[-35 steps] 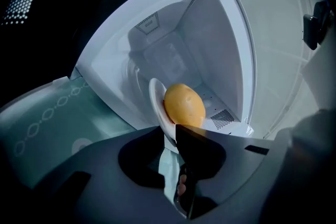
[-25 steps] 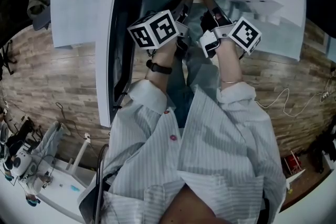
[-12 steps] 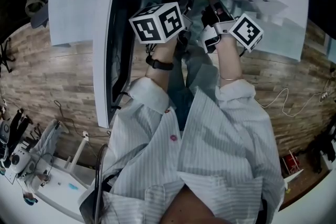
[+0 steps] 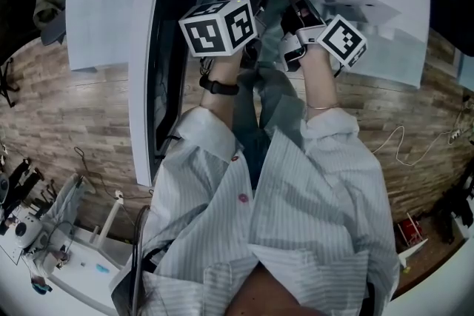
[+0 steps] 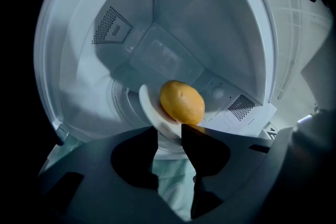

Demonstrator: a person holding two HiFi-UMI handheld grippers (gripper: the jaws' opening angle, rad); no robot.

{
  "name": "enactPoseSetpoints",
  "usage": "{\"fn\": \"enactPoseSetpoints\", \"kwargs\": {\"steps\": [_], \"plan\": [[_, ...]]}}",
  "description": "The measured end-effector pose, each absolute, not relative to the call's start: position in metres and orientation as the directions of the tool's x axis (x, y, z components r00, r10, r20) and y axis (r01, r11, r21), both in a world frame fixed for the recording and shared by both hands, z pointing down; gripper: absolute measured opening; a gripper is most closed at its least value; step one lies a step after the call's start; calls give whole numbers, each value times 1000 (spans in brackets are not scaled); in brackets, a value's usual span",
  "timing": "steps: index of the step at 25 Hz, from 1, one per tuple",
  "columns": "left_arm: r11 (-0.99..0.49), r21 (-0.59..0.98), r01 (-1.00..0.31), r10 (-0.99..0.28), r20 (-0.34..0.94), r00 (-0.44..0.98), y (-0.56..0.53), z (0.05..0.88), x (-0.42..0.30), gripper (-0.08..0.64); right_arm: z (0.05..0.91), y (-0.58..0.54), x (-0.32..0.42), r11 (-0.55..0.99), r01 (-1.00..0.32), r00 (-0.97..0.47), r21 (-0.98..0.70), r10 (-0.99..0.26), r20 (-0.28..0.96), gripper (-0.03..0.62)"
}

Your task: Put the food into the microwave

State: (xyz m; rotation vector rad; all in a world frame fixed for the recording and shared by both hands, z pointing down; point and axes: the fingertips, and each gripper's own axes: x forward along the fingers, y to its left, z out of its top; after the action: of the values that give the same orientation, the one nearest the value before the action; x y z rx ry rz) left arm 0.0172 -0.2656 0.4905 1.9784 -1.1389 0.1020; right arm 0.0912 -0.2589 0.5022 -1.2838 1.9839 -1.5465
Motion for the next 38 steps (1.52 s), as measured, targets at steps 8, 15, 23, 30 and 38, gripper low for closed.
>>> {"fn": "enactPoseSetpoints", "kwargs": {"steps": [8, 15, 23, 30, 38], "plan": [[-267, 567, -779, -688, 453, 566, -273, 491, 17, 150, 494, -269, 89, 116, -600, -529, -792, -800, 284, 80], [-267, 529, -805, -693, 475, 542, -276, 491, 16, 169, 493, -272, 88, 139, -693, -494, -708, -807, 325, 97], [-280, 472, -836, -707, 487, 512, -280, 493, 13, 198, 489, -277, 86, 159, -767, -456, -622, -817, 354, 114], [-278, 416, -866, -723, 503, 474, -285, 492, 6, 213, 488, -282, 81, 171, -817, -435, -550, -809, 395, 124], [-272, 402, -874, -716, 523, 463, -287, 494, 5, 216, 490, -284, 80, 163, -832, -425, -530, -801, 421, 129]]}}
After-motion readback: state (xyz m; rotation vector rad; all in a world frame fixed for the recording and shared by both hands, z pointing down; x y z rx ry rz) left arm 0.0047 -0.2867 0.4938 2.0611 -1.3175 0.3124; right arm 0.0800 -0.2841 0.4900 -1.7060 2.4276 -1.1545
